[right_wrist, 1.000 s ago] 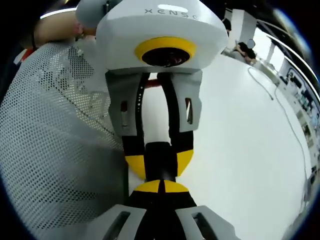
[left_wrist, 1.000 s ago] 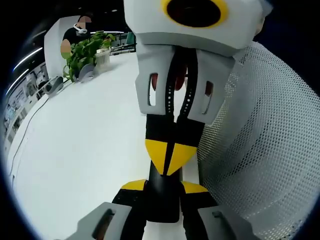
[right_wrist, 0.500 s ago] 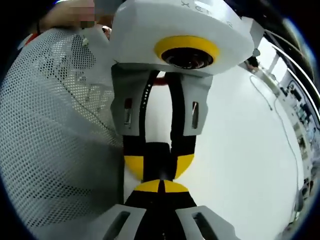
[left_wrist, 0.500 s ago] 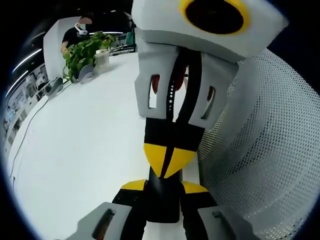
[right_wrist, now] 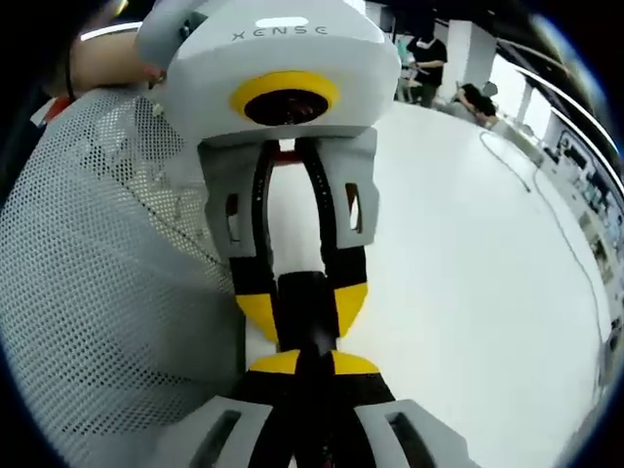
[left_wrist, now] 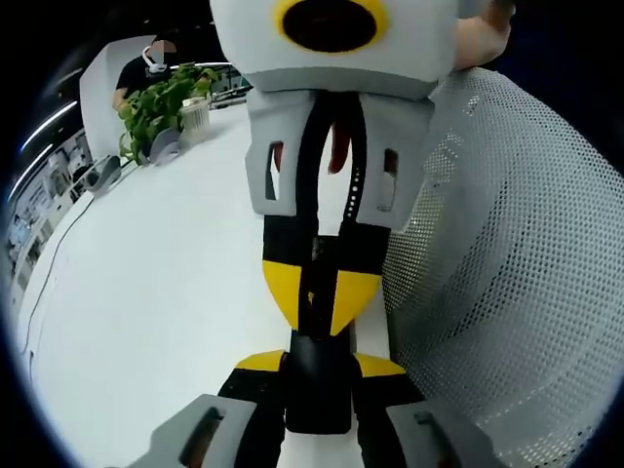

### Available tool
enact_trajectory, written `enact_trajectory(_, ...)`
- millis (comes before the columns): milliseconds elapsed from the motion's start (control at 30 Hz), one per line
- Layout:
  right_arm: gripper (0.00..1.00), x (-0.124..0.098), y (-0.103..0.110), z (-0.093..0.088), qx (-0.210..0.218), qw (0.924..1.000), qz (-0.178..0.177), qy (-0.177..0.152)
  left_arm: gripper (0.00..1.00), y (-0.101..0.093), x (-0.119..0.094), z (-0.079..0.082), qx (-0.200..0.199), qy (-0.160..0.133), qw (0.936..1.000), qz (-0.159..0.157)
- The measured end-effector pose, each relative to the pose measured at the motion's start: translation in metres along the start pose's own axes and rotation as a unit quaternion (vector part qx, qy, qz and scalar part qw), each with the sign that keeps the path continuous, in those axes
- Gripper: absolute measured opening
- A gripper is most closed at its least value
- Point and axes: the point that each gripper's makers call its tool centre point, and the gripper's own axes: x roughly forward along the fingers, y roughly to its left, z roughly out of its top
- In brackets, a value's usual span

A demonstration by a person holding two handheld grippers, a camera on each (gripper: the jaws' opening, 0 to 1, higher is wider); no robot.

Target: Press the specified remote control buttons in sequence, fully releasing each button before pressing the next.

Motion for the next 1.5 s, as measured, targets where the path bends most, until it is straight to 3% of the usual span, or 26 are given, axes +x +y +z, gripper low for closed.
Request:
enact_trajectory(100, 0.19, -0.001, 0.002, -0.007, -0.007, 1.0, 0.004, 0.006, 0.26, 0.0, 0.0, 0.0, -0.001, -0.002, 1.0, 0.0)
enact_trajectory(167, 0.2, -0.001, 0.003, -0.01, -0.011, 0.9999, 0.007, 0.009, 0.27, 0.0, 0.0, 0.0, -0.006, -0.005, 1.0, -0.001)
enact_trajectory(500, 0.2, -0.009, 0.002, -0.02, -0.035, 0.9994, 0.006, 0.0, 0.26, 0.0, 0.0, 0.0, -0.003, -0.003, 1.0, 0.0)
enact_trajectory(633, 0.21, -0.009, 0.001, -0.028, -0.039, 0.9991, 0.001, 0.016, 0.26, 0.0, 0.001, 0.001, -0.004, -0.006, 1.0, 0.002)
enact_trajectory(967, 0.22, -0.018, -0.003, -0.045, -0.025, 0.9993, -0.006, 0.026, 0.26, 0.0, 0.001, 0.001, -0.001, -0.006, 1.0, 0.001)
enact_trajectory(1200, 0.21, -0.018, -0.003, -0.045, -0.019, 0.9996, -0.01, 0.021, 0.26, 0.0, 0.001, 0.001, -0.002, -0.006, 1.0, 0.002)
enact_trajectory(1400, 0.21, -0.016, -0.002, -0.044, -0.044, 0.9988, -0.004, 0.02, 0.27, 0.001, 0.001, 0.002, -0.027, -0.009, 0.9996, 0.002)
enact_trajectory(1500, 0.2, -0.015, -0.002, -0.045, -0.05, 0.9984, -0.002, 0.024, 0.35, 0.0, 0.001, 0.005, -0.049, -0.018, 0.9986, 0.001)
